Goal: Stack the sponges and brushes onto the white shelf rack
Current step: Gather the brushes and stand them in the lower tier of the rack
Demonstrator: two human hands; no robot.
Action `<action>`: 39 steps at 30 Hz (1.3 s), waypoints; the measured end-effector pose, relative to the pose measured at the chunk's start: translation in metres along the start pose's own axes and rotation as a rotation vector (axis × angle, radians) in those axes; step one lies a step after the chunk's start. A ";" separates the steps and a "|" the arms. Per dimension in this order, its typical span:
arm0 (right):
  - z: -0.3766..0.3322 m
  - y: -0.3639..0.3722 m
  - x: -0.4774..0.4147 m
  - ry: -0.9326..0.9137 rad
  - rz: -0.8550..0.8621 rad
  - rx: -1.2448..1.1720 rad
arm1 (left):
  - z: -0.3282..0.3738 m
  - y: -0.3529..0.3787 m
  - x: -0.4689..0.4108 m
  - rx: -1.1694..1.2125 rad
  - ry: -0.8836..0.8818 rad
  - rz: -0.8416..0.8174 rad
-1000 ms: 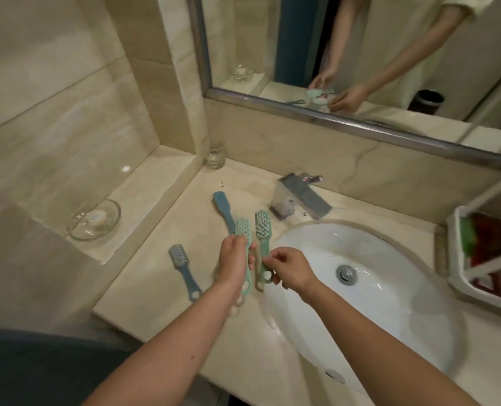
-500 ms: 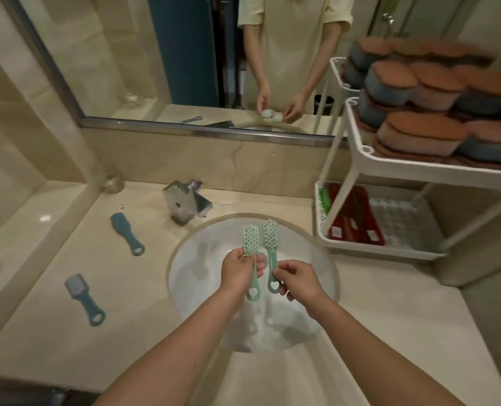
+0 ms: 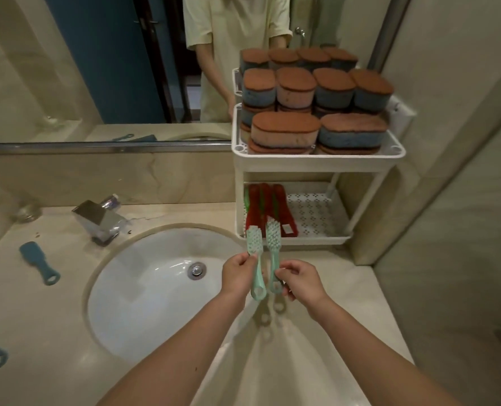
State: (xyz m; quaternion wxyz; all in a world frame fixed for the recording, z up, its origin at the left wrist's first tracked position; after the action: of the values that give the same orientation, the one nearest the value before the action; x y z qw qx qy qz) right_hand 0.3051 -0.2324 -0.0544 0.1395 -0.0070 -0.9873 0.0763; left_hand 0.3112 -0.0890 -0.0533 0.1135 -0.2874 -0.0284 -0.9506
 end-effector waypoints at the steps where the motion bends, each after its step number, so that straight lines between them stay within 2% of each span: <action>1: 0.001 -0.009 -0.001 0.004 0.010 -0.002 | 0.001 0.009 0.001 -0.014 0.008 -0.005; 13: -0.006 -0.073 -0.036 0.006 0.095 0.001 | 0.032 0.079 -0.015 -0.095 0.080 -0.089; 18: -0.019 -0.087 -0.070 0.016 0.116 0.041 | 0.060 0.097 -0.041 -0.099 0.072 -0.015; 28: -0.029 -0.097 -0.147 0.084 0.035 0.283 | 0.091 0.129 -0.108 -0.453 0.109 0.021; 39: -0.018 -0.094 -0.189 0.097 -0.003 0.608 | 0.096 0.149 -0.131 -0.725 0.081 -0.004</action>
State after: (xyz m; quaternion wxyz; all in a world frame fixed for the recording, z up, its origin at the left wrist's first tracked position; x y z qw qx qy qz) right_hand 0.4923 -0.3293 -0.0748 0.1821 0.0331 -0.9114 0.3676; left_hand 0.5034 -0.1967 -0.0473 0.0033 -0.2711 0.3144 -0.9097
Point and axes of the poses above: each hand's wrist, its own x-axis away from the middle knuckle, its own y-axis out of the palm, z = x × y, the point moved 3 cm from there along -x, towards the middle knuckle, and after that the axes turned 6 degrees about -y, right-handed, at the moved point
